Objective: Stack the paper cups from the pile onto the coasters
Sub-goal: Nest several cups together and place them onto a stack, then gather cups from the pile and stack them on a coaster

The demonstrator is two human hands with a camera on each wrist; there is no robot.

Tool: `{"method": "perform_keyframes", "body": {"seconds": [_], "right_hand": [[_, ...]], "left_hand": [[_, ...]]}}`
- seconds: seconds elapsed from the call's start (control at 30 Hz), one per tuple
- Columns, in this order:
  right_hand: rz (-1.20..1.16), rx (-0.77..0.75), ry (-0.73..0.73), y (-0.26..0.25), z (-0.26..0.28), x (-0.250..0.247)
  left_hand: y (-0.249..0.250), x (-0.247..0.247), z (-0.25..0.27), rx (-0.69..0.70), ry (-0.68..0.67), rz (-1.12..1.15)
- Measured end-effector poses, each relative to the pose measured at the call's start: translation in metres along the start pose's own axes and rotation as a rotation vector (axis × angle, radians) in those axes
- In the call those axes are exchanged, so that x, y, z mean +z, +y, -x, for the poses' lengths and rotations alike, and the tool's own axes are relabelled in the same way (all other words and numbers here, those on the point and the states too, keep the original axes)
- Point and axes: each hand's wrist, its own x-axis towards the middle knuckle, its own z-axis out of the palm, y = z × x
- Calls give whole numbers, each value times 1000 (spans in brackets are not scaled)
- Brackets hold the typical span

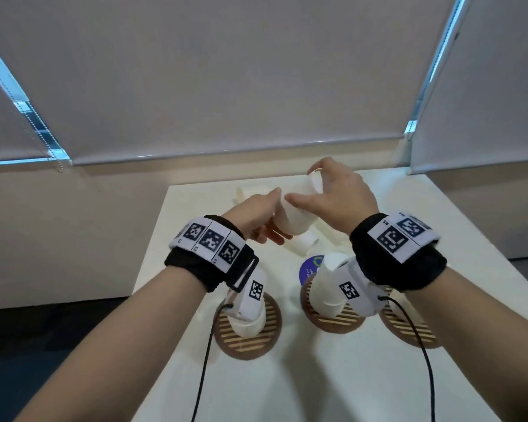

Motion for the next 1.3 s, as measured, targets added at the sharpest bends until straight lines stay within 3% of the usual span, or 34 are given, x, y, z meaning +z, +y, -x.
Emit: {"method": "perform_keyframes", "body": {"seconds": [0.07,0.23,0.4,0.5,0.7,1.0,1.07,1.13,1.2,1.3], "right_hand": [[139,11,-6,2,8,-13],[390,55,-146,26,27,-15],[477,142,-369,63,40,17],[368,204,-469,79,49,39],[169,194,-411,88,44,60],[110,139,-401,82,23,75],[108,165,-372,82,17,73],[-27,252,-247,81,7,68],[-140,324,-125,84,-7,63],[-115,412,-144,95,-24,59]], "left_hand": [[7,21,6,4,-10,-135],[5,36,17,143,12,-762],[-23,23,21,-33,-169,-1155],[-49,22,18,-122,-236,-1310],[-82,18,2,-104,-106,-1104],[-77,-18,-40,-201,81,-1167],[-67,-16,-47,-166,83,-1122],[-48,-6,-57,-98,87,-1003],[-27,10,-73,4,179,-858],[-19,33,-99,53,256,-719]]}}
